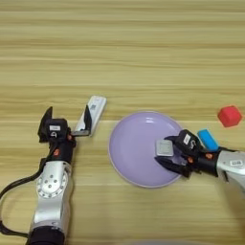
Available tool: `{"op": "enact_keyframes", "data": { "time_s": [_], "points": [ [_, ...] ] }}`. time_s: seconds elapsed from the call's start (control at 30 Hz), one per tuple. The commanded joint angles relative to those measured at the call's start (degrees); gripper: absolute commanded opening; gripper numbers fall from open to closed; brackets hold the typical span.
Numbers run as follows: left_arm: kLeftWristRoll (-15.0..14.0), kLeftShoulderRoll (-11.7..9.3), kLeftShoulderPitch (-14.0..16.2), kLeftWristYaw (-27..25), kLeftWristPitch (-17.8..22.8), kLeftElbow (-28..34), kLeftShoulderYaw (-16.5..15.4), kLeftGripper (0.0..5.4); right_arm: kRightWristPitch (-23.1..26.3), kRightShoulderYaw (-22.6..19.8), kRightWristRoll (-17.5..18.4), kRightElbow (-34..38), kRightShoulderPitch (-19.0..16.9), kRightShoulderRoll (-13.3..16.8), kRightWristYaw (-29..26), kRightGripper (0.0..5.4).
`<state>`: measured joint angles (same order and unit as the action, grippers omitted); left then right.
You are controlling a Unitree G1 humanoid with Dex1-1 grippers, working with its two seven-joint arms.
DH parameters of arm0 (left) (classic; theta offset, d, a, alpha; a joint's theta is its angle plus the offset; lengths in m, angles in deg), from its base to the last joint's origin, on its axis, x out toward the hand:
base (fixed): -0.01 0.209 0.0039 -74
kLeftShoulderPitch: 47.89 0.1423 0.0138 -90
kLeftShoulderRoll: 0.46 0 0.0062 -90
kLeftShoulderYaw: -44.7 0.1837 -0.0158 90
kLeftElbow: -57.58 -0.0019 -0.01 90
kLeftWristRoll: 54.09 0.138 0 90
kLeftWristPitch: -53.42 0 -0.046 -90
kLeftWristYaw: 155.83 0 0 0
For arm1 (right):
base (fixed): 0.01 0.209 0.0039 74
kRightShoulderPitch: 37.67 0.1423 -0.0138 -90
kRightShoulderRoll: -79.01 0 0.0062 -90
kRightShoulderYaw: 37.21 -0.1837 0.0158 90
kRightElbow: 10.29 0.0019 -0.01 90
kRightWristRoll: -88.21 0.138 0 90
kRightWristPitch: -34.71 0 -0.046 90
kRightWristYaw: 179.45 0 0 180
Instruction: Move the objects on the table
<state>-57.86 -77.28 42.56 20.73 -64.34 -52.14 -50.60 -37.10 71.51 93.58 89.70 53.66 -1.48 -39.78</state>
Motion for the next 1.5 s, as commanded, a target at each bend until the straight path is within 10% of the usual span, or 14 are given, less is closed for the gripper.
{"op": "enact_keyframes", "data": {
  "time_s": [0.03,0.63,1.5],
  "points": [
    [0.44,0.39,0.24,0.34,0.82,0.26,0.24,5.4,-0.33,-1.17,0.74,-0.14,-0.39,-0.82,0.57,3.09],
    [0.53,0.56,-0.09,0.43,0.78,-0.24,0.3,5.4,1.13,-11.31,6.89,8.99,-1.87,-1.98,4.69,3.08],
    [0.29,0.52,-1.31,0.1,0.7,-1.46,0.2,5.4,-2.41,-30.57,10.14,-0.16,-9.52,-0.81,11.24,3.08]
  ]
}}
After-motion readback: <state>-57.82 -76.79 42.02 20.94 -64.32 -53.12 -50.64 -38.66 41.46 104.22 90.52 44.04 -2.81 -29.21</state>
